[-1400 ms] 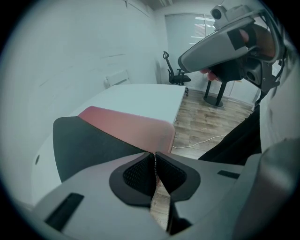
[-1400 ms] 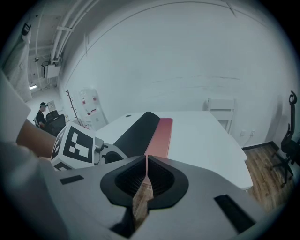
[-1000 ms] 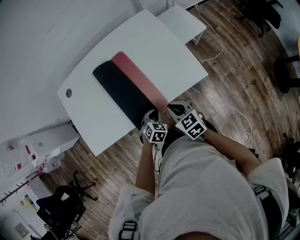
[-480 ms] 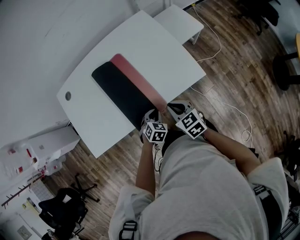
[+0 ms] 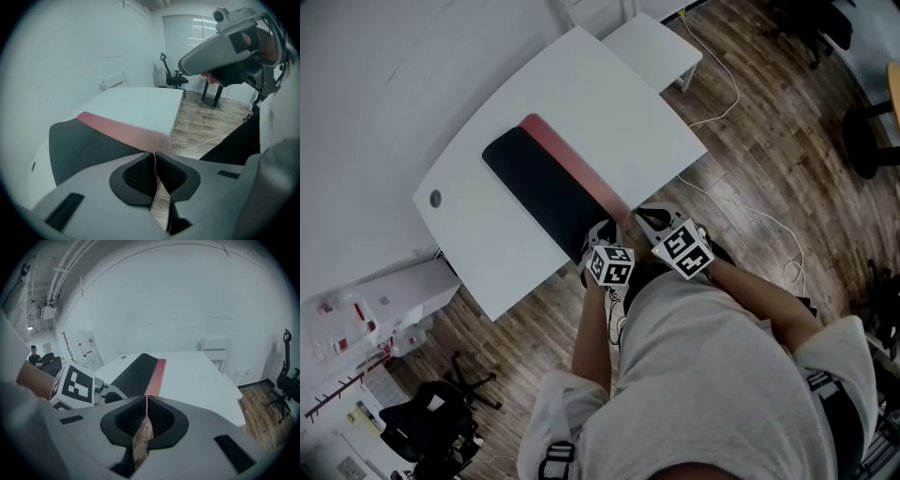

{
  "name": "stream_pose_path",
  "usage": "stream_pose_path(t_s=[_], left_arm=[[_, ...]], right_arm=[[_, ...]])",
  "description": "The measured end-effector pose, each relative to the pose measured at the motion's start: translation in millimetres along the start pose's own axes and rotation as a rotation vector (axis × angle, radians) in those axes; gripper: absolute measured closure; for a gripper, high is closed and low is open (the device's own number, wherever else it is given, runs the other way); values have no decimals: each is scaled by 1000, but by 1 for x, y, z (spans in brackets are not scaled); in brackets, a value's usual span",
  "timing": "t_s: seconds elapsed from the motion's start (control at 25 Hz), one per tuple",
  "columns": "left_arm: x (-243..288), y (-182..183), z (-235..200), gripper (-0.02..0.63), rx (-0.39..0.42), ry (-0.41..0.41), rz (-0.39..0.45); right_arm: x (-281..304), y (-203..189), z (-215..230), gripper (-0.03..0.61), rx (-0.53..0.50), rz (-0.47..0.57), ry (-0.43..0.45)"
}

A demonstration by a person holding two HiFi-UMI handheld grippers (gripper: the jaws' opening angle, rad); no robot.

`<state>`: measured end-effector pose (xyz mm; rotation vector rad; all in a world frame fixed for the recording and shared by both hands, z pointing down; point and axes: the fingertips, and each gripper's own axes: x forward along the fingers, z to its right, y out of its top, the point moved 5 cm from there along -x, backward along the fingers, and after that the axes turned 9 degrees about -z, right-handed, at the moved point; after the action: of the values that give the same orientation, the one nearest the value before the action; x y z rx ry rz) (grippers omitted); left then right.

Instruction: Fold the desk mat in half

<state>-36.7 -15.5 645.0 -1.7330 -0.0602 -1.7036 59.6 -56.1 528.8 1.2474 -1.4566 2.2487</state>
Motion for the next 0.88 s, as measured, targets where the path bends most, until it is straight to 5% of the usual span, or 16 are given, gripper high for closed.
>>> stream_pose_path(t_s=[0.88], left_arm=[[6, 17, 5, 571, 12, -15, 5]], right_arm=[[-5, 1, 15, 537, 2, 2, -13]])
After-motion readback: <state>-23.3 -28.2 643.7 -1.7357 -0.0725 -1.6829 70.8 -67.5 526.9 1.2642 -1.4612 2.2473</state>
